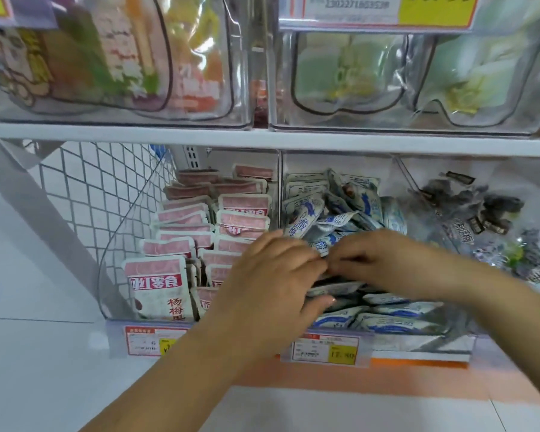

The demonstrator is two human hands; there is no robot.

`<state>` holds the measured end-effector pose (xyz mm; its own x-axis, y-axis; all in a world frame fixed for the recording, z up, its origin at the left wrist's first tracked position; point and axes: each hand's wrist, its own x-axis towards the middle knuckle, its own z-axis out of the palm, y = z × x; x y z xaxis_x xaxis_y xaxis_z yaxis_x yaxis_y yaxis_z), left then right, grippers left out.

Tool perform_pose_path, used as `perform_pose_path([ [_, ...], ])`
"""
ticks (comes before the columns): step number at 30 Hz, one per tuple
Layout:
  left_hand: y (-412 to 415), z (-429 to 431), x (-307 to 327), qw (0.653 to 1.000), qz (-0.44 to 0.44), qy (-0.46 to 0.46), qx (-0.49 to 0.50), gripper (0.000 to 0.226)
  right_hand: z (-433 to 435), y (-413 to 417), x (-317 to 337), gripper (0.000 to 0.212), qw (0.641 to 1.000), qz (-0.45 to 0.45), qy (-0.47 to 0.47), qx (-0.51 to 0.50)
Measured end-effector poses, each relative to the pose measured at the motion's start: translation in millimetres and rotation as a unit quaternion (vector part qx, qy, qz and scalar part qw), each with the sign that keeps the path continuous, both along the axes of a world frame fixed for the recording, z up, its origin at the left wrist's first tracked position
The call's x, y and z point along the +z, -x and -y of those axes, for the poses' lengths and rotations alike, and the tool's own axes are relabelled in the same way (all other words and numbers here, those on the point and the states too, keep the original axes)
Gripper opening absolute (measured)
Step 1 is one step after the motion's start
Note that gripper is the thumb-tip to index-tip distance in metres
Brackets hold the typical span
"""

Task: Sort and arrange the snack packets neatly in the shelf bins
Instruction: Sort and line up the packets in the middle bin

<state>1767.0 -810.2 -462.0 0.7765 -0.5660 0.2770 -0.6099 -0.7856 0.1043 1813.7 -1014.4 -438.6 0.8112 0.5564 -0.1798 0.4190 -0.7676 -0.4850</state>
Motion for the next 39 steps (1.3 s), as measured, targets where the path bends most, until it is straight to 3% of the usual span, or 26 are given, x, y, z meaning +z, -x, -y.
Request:
perform_pose_path([
  [2,-2,4,-1,1.0,0.008,-0.012,-0.004,0.045,5,-19,14,0.02,0.999,-0.034,0.026,-0.017],
  [7,-8,5,-3,0.999,0.04,0.01,-0.024,0.022,-11,-56,20,0.031,0.984,0.05,0.172,0.0],
  [10,-13,8,2,0.999,0.035,-0.013,-0.021,0.034,-16,-66,22,0.026,0.973,0.046,0.226,0.015],
  [14,-20,35,12,0.995,-0.028,-0.096,-0.008,0.058,-13,-69,14,0.053,0.951,0.008,0.307,0.044],
  [17,-21,47,5,0.995,-0.033,-0.089,-0.002,0.046,-13,-66,4,0.055,0.947,0.023,0.316,0.05],
  [21,-18,32,1,0.997,-0.047,-0.063,-0.017,0.04,-3,-64,-3,0.036,0.966,0.087,0.242,0.019],
  [23,-19,24,1,0.996,-0.045,-0.056,-0.049,0.05,3,-62,8,0.02,0.993,0.035,0.103,-0.042],
  [25,-21,21,0,0.995,-0.051,-0.06,-0.06,0.058,8,-61,19,0.009,0.996,-0.015,-0.011,-0.086],
  [32,-22,17,0,0.996,-0.043,-0.033,-0.075,0.059,9,-57,22,0.015,0.993,-0.017,-0.03,-0.109],
  [39,-20,17,8,0.995,-0.079,0.019,-0.065,0.037,10,-44,27,0.014,0.997,0.006,-0.065,-0.037],
])
